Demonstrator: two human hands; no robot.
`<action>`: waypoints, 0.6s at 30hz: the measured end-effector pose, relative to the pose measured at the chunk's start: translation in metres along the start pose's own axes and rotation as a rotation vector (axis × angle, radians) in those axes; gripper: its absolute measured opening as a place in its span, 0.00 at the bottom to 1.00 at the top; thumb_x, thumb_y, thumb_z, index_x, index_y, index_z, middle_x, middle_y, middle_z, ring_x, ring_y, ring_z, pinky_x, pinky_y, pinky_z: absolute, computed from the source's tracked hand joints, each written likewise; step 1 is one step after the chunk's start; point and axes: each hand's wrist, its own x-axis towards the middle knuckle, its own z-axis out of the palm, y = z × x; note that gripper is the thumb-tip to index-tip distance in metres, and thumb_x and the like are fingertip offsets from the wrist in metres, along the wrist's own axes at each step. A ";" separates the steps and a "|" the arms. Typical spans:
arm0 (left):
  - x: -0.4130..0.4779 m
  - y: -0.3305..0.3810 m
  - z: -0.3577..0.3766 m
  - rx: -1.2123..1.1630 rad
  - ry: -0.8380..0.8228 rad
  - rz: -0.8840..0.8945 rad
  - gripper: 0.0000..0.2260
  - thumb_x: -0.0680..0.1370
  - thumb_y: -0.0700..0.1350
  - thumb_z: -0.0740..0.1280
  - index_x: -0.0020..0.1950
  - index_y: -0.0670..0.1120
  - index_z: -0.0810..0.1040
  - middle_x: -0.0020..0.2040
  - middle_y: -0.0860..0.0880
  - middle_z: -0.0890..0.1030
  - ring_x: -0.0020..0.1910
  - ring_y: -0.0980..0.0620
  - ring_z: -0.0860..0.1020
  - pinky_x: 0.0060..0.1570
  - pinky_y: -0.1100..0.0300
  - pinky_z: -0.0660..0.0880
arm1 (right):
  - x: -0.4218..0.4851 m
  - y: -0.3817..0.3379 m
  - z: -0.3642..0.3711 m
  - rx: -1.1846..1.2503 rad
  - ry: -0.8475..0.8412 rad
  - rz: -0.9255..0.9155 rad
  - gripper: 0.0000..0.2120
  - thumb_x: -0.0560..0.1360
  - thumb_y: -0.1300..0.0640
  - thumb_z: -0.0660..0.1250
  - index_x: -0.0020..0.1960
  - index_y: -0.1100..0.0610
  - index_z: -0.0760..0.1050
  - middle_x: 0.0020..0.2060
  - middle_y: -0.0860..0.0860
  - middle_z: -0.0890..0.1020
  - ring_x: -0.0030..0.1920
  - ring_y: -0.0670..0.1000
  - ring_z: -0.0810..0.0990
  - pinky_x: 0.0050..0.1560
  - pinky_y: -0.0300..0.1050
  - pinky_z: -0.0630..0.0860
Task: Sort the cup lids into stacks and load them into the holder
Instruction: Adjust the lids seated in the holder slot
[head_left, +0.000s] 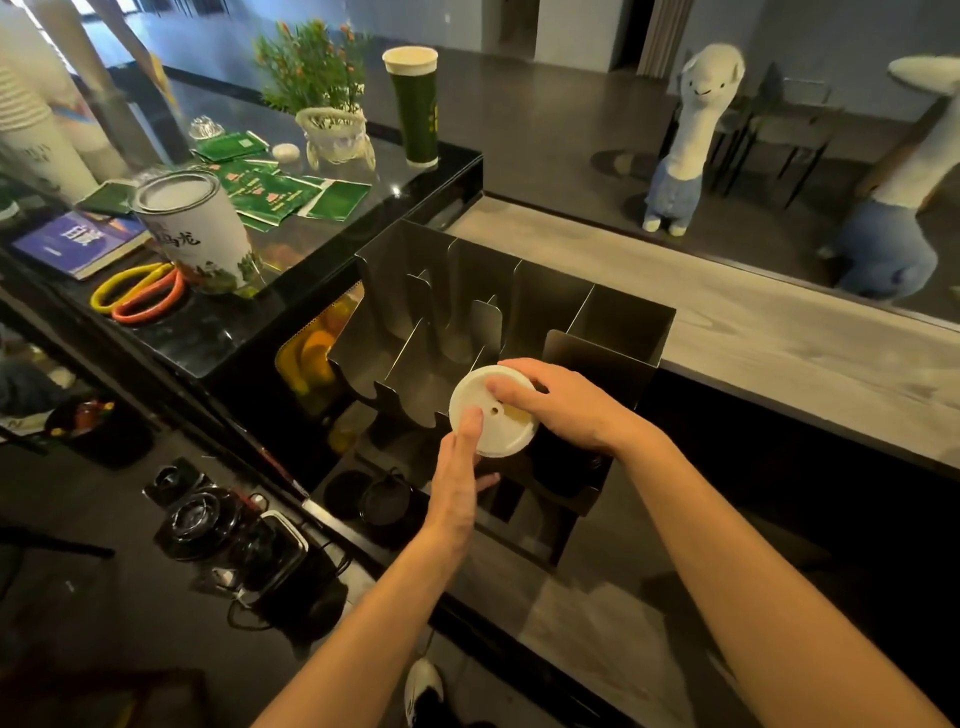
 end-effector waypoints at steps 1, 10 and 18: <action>0.003 0.001 -0.001 0.011 0.003 -0.033 0.33 0.63 0.78 0.63 0.59 0.59 0.70 0.64 0.53 0.75 0.63 0.54 0.75 0.66 0.48 0.74 | 0.006 0.000 -0.001 -0.007 -0.004 0.002 0.31 0.72 0.27 0.59 0.69 0.42 0.73 0.60 0.41 0.80 0.59 0.45 0.78 0.65 0.51 0.77; 0.028 -0.002 -0.009 0.114 0.009 -0.273 0.40 0.65 0.77 0.58 0.66 0.50 0.71 0.58 0.49 0.78 0.56 0.48 0.80 0.51 0.53 0.76 | 0.050 -0.009 -0.013 -0.340 -0.106 0.048 0.22 0.80 0.35 0.59 0.56 0.49 0.82 0.46 0.48 0.84 0.48 0.48 0.83 0.56 0.49 0.81; 0.039 0.002 -0.015 0.175 -0.109 -0.326 0.42 0.67 0.78 0.49 0.46 0.42 0.82 0.42 0.46 0.84 0.40 0.49 0.80 0.45 0.53 0.73 | 0.067 -0.016 -0.009 -0.361 -0.160 0.112 0.18 0.86 0.51 0.55 0.74 0.49 0.70 0.68 0.49 0.76 0.68 0.50 0.73 0.65 0.44 0.68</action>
